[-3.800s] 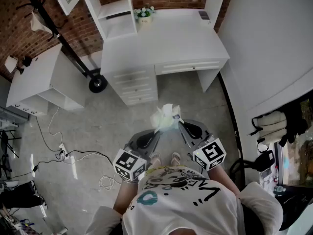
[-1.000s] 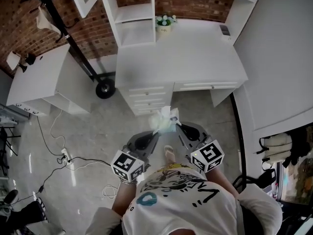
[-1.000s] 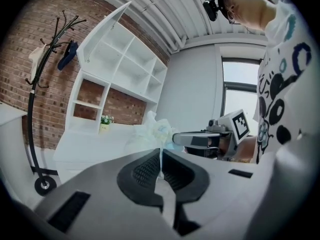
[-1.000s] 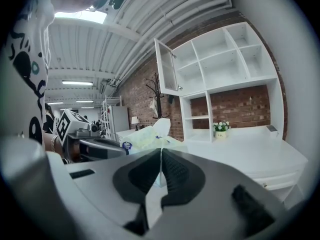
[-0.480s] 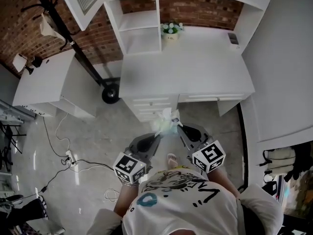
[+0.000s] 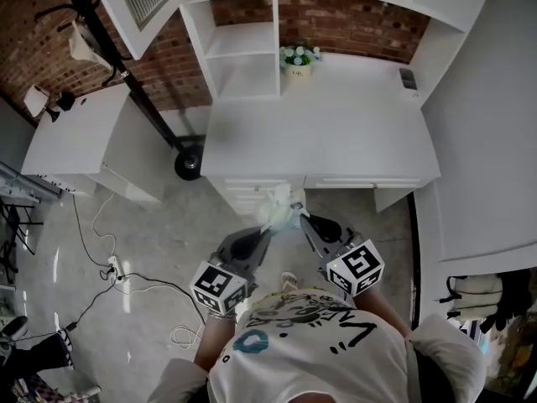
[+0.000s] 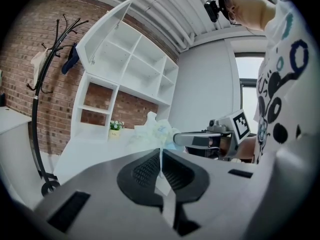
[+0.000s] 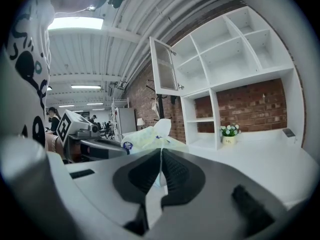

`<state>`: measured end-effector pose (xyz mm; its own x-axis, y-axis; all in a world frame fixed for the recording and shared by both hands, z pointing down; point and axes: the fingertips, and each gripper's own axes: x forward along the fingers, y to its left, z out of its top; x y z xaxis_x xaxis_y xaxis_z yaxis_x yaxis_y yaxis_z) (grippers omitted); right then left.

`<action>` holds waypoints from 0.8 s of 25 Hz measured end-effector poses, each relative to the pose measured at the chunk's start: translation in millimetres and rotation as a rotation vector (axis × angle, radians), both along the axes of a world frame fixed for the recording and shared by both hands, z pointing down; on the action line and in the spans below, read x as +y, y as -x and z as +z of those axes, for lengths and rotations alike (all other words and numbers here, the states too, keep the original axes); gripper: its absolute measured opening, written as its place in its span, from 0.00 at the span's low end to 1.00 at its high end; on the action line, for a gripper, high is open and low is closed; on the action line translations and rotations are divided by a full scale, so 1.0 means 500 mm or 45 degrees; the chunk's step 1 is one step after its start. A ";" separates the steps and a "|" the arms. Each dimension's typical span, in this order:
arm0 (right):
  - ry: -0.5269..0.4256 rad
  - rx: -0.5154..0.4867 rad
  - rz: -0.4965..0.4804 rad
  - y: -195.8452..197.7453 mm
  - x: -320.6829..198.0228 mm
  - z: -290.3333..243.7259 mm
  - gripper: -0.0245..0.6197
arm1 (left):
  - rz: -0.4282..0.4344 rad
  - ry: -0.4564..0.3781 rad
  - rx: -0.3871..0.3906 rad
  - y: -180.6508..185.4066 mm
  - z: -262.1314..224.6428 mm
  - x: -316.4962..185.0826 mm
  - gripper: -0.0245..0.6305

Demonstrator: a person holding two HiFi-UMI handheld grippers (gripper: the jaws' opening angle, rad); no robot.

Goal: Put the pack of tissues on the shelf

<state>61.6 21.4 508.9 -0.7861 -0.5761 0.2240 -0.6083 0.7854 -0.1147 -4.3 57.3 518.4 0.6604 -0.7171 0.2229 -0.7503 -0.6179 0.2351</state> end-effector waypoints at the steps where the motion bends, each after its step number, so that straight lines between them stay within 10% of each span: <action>1: -0.002 -0.003 -0.004 -0.002 -0.007 -0.001 0.08 | -0.007 -0.004 -0.002 -0.001 0.000 -0.009 0.07; 20: -0.231 -0.030 -0.062 0.046 -0.138 -0.153 0.08 | -0.002 -0.200 0.096 0.052 -0.127 -0.153 0.07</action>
<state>38.6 -47.9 432.2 -0.8178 -0.5666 0.1010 -0.5680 0.8229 0.0174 -30.2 -19.2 454.9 0.6699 -0.7402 0.0582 -0.7352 -0.6503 0.1915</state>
